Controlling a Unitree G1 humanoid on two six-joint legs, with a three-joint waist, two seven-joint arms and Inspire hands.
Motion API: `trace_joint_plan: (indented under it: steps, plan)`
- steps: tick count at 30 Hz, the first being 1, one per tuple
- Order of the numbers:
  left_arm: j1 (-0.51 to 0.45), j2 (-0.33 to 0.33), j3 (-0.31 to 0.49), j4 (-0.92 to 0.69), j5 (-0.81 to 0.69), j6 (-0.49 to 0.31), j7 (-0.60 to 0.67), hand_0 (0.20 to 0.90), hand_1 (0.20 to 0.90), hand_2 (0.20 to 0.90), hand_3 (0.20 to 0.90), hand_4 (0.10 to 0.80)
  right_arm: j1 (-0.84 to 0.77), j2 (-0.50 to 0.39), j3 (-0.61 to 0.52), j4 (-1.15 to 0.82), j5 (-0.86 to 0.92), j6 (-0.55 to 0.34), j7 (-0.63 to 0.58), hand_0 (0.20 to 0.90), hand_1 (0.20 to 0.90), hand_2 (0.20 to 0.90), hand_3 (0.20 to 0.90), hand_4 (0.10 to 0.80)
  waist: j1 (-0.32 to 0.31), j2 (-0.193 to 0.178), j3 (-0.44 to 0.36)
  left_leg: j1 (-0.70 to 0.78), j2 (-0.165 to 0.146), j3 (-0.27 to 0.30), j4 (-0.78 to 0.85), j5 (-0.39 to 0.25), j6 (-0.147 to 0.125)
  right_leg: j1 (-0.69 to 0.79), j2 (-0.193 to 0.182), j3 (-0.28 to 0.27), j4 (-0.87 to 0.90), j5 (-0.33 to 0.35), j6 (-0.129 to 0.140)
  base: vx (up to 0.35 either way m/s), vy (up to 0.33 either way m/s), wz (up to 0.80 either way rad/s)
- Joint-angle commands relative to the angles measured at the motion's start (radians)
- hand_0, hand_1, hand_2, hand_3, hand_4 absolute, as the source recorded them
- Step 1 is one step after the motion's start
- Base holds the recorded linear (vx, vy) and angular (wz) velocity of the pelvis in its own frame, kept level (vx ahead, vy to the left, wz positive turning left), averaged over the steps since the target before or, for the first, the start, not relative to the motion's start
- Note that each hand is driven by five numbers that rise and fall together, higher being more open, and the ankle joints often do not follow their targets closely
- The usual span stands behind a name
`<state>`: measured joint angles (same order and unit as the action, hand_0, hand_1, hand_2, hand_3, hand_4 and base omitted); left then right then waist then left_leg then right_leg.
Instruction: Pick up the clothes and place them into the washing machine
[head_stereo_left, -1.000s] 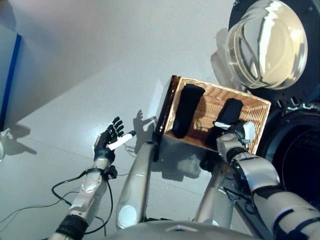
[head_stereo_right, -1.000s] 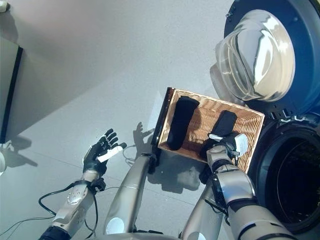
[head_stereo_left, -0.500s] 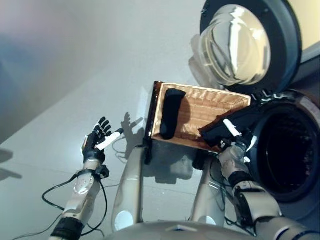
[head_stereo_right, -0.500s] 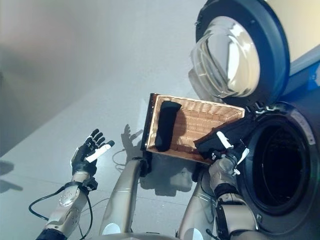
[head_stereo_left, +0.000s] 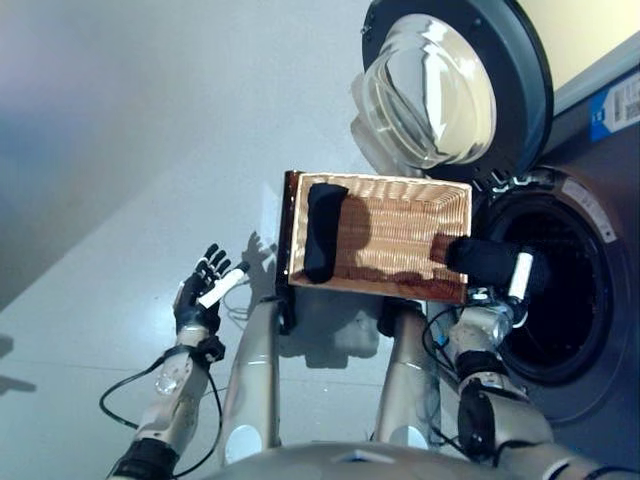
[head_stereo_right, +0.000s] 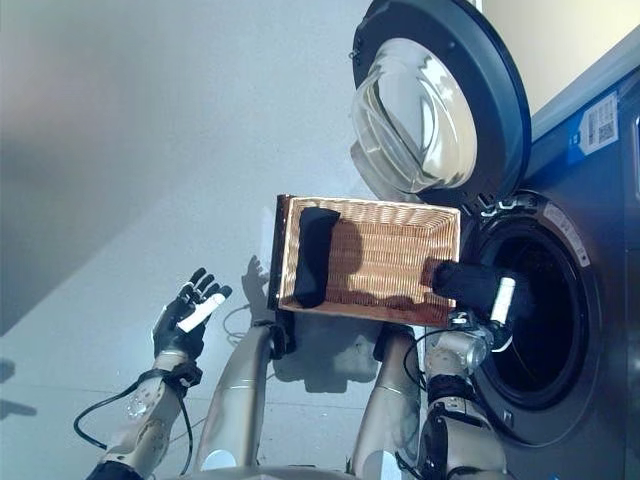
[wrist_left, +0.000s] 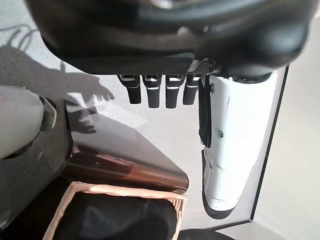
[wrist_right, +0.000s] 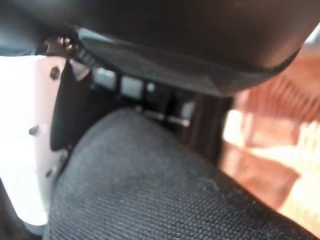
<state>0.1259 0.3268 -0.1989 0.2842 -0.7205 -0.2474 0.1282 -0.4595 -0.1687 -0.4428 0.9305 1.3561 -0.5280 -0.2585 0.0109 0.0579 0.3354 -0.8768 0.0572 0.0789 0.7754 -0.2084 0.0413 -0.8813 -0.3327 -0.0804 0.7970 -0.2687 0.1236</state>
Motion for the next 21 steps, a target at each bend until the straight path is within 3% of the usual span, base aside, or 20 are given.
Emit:
trace_joint_plan:
  steps: [1,2,3,11,21]
  plan:
    - [0.021,0.009,0.013,-0.046,-0.006,-0.066,-0.016,0.9,0.9,0.9,0.9,0.8,-0.011,-0.089,-0.055,0.005,0.046,-0.112,0.026,0.2,0.2,0.2,0.2,0.3,0.012,0.05,-0.047,0.04,0.001,-0.031,-0.045,-0.026,-0.059,0.035,0.035,0.027,-0.048,0.115,0.001,-0.071,0.008,0.01]
    - [0.023,0.01,0.009,-0.044,-0.004,-0.064,-0.018,0.9,0.9,0.9,0.9,0.8,-0.021,-0.091,-0.065,0.014,0.059,-0.117,0.022,0.2,0.2,0.2,0.2,0.3,0.011,0.052,-0.043,0.033,0.002,-0.021,-0.054,0.004,-0.054,0.029,0.03,0.019,-0.058,0.141,-0.007,0.138,-0.007,-0.02]
    - [0.025,0.011,0.005,-0.044,-0.005,-0.062,-0.018,0.9,0.9,0.9,0.9,0.8,-0.032,-0.097,-0.078,0.03,0.073,-0.121,0.016,0.2,0.2,0.2,0.2,0.3,0.012,0.054,-0.051,0.044,0.0,-0.03,-0.049,-0.026,-0.06,0.036,0.035,0.029,-0.047,0.112,0.001,0.023,0.003,-0.06]
    - [0.025,0.028,-0.02,-0.034,-0.003,-0.055,-0.029,0.9,0.9,0.9,0.9,0.8,-0.124,-0.184,-0.17,0.166,0.144,-0.139,-0.043,0.2,0.2,0.2,0.2,0.3,0.025,0.074,-0.067,0.055,-0.004,-0.024,-0.067,-0.021,-0.06,0.038,0.034,0.034,-0.054,0.111,-0.002,0.028,-0.005,-0.03]
    - [0.053,0.073,-0.028,-0.048,0.006,-0.047,-0.052,0.9,0.9,0.9,0.9,0.8,-0.208,-0.47,-0.208,0.256,0.079,-0.129,-0.162,0.2,0.2,0.2,0.2,0.3,0.045,0.103,-0.086,0.054,-0.002,-0.017,-0.086,0.008,-0.065,0.031,0.022,0.032,-0.049,0.118,-0.006,-0.009,-0.013,0.03]
